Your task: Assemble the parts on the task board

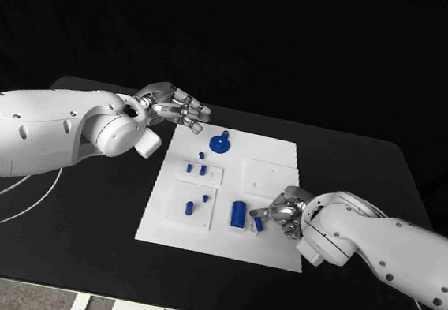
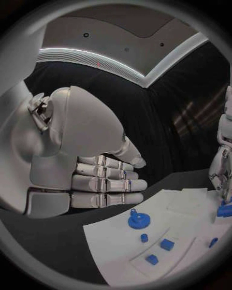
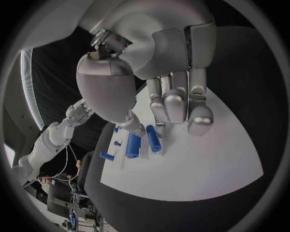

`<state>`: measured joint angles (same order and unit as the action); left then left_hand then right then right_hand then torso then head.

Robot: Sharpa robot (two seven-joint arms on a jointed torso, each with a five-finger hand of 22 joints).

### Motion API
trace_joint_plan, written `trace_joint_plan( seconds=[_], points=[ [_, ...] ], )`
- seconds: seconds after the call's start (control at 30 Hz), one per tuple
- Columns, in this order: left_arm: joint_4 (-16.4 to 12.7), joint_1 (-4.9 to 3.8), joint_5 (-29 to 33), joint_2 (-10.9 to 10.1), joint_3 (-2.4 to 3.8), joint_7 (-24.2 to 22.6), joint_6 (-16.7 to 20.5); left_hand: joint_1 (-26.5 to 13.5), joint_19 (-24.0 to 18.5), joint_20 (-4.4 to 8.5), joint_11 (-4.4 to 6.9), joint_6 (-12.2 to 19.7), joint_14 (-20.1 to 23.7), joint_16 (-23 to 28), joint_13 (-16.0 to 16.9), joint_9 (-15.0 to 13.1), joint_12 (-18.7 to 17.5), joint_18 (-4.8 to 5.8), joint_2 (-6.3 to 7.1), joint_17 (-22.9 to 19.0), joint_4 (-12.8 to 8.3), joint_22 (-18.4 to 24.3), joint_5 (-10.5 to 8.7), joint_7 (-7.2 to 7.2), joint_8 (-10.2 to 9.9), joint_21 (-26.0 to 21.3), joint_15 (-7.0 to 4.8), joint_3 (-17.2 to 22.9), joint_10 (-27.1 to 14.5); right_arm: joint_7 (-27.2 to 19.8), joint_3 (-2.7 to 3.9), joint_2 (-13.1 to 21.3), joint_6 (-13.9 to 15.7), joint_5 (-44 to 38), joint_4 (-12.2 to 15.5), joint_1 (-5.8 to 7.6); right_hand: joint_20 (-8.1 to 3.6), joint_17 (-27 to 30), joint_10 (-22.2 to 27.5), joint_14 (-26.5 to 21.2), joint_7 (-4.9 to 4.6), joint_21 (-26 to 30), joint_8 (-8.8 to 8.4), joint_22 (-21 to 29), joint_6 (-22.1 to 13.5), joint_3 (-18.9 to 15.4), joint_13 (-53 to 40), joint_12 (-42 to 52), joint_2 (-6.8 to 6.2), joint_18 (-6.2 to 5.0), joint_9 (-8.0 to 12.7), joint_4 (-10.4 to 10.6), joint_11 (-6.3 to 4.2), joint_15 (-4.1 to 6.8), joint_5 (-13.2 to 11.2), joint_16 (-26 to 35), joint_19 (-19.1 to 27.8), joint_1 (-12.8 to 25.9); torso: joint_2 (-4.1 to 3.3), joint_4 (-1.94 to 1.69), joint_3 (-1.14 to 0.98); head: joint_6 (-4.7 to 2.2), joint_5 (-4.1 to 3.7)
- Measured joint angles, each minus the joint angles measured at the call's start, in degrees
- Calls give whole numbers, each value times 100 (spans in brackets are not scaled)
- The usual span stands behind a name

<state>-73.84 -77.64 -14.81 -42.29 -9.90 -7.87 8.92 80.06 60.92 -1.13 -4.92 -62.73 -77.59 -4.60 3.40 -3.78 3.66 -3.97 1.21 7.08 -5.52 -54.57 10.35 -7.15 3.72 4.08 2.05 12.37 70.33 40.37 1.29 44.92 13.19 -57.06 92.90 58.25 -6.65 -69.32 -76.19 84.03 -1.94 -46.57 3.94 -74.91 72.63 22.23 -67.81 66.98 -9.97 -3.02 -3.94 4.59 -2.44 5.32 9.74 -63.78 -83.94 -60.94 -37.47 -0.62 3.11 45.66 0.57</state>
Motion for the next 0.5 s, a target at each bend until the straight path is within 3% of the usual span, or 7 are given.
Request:
trace_joint_plan(
  seconds=[0.5],
  points=[
    [-1, -1, -10, -3, 0, 5, -5, 0, 0, 0, 0, 0, 0, 0, 0, 0, 0, 0, 0, -1, 0, 0, 0, 0, 0, 0, 0, 0, 0, 2, -4, 60, -122, -101, 95, -3, 0, 1, 0, 0, 0, 0, -1, 0, 0, -47, -1, 0, -99, 0, -2, 190, 0, -1, -153, 22, 0, 99, 1, 2, -2, 10, 12]
  ],
)
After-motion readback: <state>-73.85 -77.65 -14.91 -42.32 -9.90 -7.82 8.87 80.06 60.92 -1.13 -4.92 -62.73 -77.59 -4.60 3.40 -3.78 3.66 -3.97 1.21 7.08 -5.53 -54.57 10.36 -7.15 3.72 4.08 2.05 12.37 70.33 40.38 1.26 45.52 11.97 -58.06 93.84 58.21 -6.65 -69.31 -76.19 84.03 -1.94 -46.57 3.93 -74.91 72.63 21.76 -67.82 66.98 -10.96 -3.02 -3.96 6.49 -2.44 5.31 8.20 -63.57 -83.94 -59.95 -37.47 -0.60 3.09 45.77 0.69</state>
